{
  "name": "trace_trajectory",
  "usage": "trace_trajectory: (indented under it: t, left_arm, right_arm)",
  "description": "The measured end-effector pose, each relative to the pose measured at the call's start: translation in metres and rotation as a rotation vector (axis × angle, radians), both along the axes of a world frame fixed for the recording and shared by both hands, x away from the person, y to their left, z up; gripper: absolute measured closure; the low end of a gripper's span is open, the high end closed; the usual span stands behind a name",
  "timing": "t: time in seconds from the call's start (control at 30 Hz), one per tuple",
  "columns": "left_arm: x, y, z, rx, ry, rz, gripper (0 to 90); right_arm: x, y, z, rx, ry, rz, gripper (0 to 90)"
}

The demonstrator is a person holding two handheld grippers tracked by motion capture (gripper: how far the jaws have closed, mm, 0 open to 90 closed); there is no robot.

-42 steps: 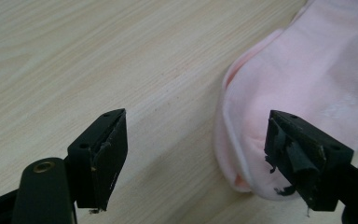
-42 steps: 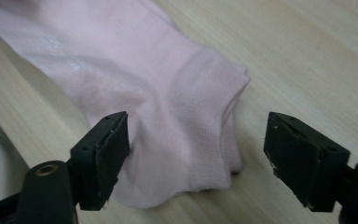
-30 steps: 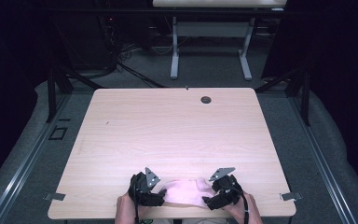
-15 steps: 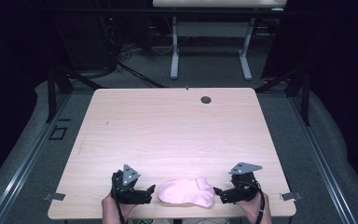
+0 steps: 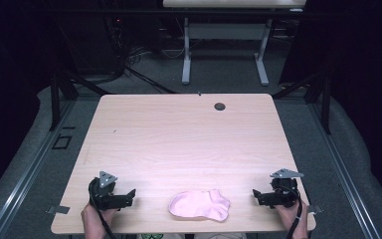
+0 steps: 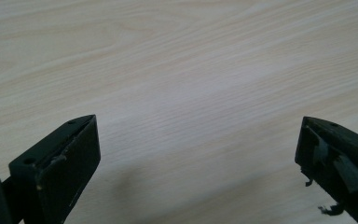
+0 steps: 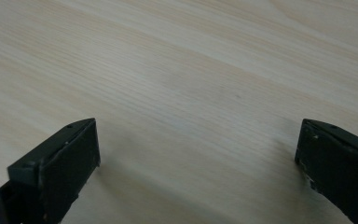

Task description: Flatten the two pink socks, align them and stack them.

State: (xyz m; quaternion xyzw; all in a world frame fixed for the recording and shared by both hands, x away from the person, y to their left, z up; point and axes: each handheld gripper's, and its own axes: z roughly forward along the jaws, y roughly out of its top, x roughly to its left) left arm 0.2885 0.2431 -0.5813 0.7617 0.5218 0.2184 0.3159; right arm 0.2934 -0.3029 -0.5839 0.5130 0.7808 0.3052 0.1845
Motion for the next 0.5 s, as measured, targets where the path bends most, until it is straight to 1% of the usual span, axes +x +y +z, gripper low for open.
trace_trajectory:
  t: [0.03, 0.1, 0.13, 0.17, 0.2, 0.3, 0.43, 0.47, 0.5]
  left_arm:
    - [0.0018, 0.0021, -0.0031, 0.000, 0.003, 0.003, 0.3]
    - [0.0048, 0.0048, -0.0093, 0.011, 0.007, 0.009, 0.3]
    - [0.0053, 0.0063, -0.0114, -0.004, -0.002, 0.003, 0.0]
    - [0.0056, 0.0070, -0.0112, -0.002, -0.003, 0.006, 0.0]
    - [0.0063, 0.0079, -0.0111, 0.000, -0.001, 0.003, 0.0]
    - [0.0083, 0.0082, -0.0114, -0.007, 0.000, 0.002, 0.0]
    - [0.0103, 0.0093, -0.0114, -0.005, 0.001, -0.008, 0.0]
    - [0.0105, 0.0093, -0.0115, -0.006, 0.000, -0.006, 0.0]
    - [0.0105, 0.0094, -0.0115, -0.006, 0.000, -0.007, 0.0]
  right_arm:
    - [0.0014, -0.0025, -0.0023, -0.011, -0.021, -0.010, 0.0]
    - [0.0035, -0.0073, -0.0033, -0.003, -0.032, -0.028, 0.0]
    - [0.0044, -0.0088, -0.0038, 0.001, -0.039, -0.037, 0.0]
    - [0.0050, -0.0100, -0.0046, 0.004, -0.046, -0.037, 0.0]
    - [0.0051, -0.0108, -0.0060, 0.010, -0.065, -0.037, 0.0]
    - [0.0049, -0.0111, -0.0058, 0.006, -0.061, -0.036, 0.0]
    - [0.0049, -0.0106, -0.0064, 0.013, -0.068, -0.040, 0.0]
    - [0.0048, -0.0111, -0.0058, 0.006, -0.062, -0.036, 0.0]
    - [0.0047, -0.0107, -0.0062, 0.012, -0.066, -0.038, 0.0]
